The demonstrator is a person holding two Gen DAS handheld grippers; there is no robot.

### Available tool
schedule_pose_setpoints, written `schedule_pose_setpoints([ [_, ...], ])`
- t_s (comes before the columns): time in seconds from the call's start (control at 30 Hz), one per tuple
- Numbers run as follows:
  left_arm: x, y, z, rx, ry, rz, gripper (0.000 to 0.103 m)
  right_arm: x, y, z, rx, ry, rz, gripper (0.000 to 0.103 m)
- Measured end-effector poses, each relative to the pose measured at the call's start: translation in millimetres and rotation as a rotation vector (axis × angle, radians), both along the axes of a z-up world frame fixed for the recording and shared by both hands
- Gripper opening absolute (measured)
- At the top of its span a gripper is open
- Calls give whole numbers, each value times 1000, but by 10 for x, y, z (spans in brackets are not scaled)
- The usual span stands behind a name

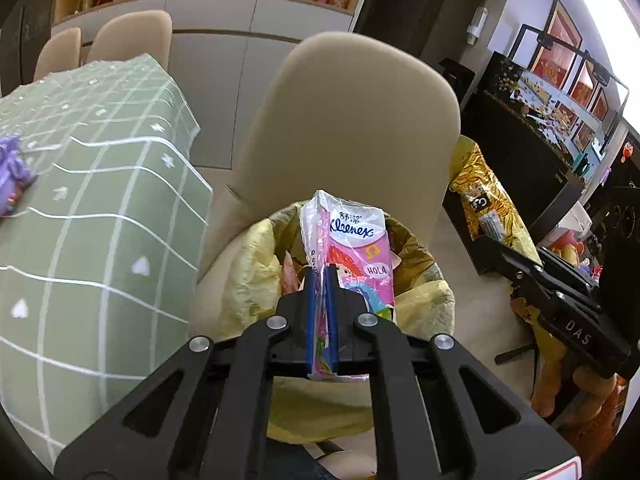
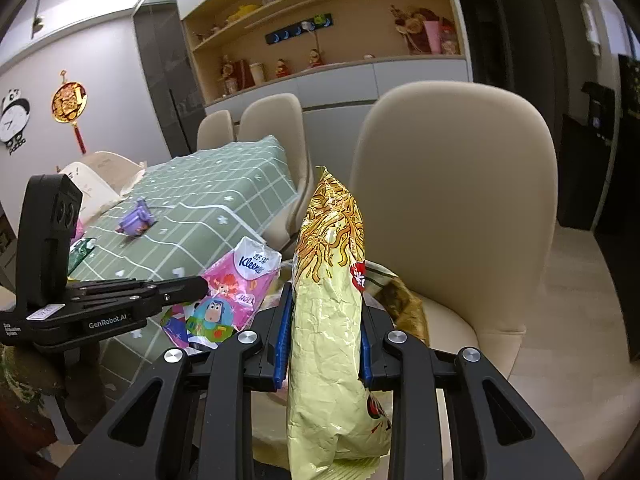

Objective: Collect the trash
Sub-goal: 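Carry the tissue pack and gold bag to the bin and release both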

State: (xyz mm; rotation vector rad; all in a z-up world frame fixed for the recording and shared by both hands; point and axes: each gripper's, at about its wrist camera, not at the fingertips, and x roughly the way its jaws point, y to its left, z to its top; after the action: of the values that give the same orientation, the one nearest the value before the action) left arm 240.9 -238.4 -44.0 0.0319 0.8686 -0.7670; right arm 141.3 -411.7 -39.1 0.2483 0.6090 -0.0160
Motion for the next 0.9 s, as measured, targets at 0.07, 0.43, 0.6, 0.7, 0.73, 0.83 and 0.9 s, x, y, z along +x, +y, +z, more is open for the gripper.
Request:
schedule_pose_setpoints([
  [0.07, 16, -73, -100, 8, 21, -1, 5, 32, -55, -55, 10, 10, -1, 26],
  [0.43, 105, -173, -381, 31, 93, 1, 34, 289, -69, -303, 46, 66, 27, 26],
  [0.6, 121, 125, -256, 13, 96, 73, 39, 614, 134, -401, 39, 101, 74, 26],
  [0.7, 80, 319, -170, -3, 89, 91, 39, 931, 279, -553, 21, 164, 95, 26],
  [0.73, 62, 361, -158, -4, 84, 95, 40, 1010, 312, -619, 17, 193, 98, 26],
  [0.83, -11, 577, -49, -14, 49, 112, 40, 1188, 397, -918, 35, 326, 110, 26],
  [0.9, -57, 682, 22, -25, 23, 121, 42, 1191, 408, -987, 66, 365, 116, 26],
])
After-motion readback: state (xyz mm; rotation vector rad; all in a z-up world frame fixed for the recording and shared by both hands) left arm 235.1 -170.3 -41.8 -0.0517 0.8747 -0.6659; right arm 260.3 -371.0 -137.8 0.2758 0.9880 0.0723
